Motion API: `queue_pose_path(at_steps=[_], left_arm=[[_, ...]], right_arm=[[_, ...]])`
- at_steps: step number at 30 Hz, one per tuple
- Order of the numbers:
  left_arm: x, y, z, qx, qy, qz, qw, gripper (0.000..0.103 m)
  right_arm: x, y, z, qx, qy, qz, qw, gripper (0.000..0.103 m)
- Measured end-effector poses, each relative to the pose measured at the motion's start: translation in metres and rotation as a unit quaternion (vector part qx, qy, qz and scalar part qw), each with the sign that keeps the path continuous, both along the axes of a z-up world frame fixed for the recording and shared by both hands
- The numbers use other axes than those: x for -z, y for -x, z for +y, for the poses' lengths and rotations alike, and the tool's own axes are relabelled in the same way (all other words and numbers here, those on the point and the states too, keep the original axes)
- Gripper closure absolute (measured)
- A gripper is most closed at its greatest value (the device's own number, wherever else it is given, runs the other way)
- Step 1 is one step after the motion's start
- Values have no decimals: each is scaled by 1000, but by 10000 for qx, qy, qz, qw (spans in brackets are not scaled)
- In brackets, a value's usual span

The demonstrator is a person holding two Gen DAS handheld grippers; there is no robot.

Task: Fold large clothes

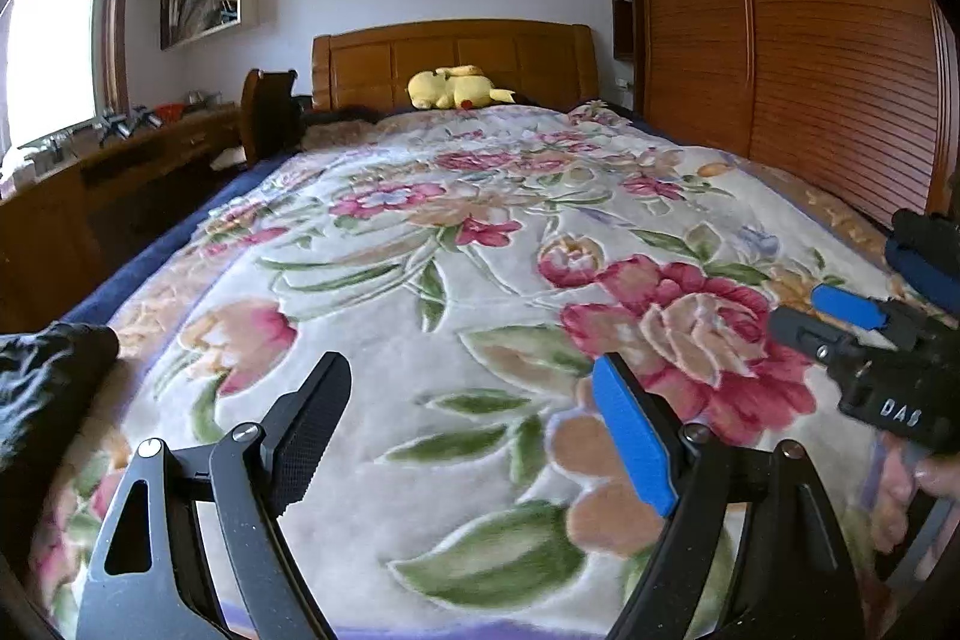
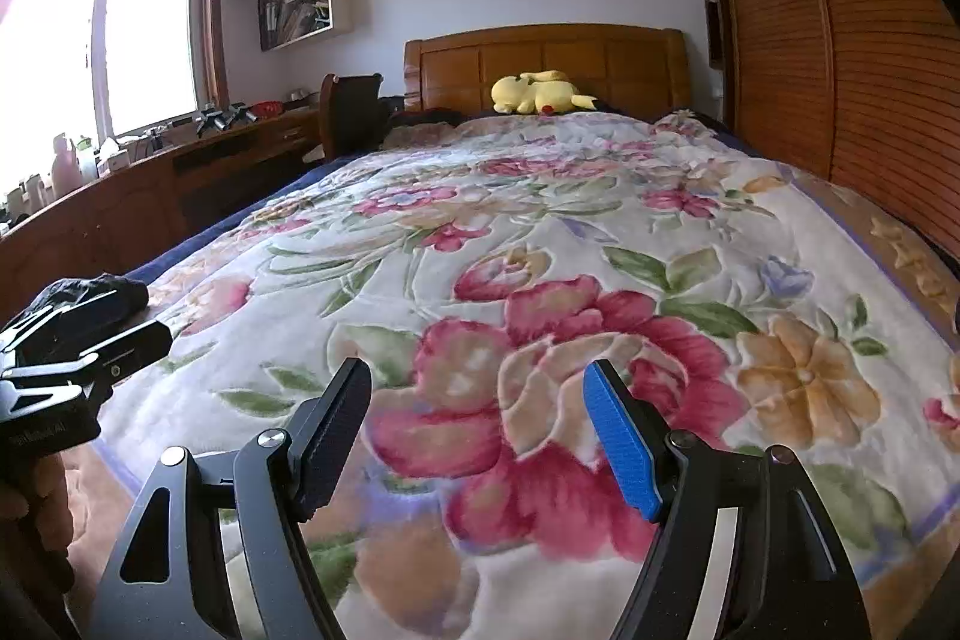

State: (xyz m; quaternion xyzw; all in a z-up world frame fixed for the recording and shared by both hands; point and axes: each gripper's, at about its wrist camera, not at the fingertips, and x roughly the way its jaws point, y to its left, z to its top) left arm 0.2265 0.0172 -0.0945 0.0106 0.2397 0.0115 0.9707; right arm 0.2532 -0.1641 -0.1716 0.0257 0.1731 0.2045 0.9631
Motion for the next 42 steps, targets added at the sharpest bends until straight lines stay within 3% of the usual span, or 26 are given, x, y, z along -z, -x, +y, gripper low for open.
queue_pose_path(at_steps=[6,42], left_arm=[[-3,4,4,-11,36,-97,9999,20],[-2,-1,10,-66,174,-84,9998,20]], right_arm=[[-4,15,-4,15,-41,-94,9999,28],[-2,16,-3,91,114,-227,9996,28]])
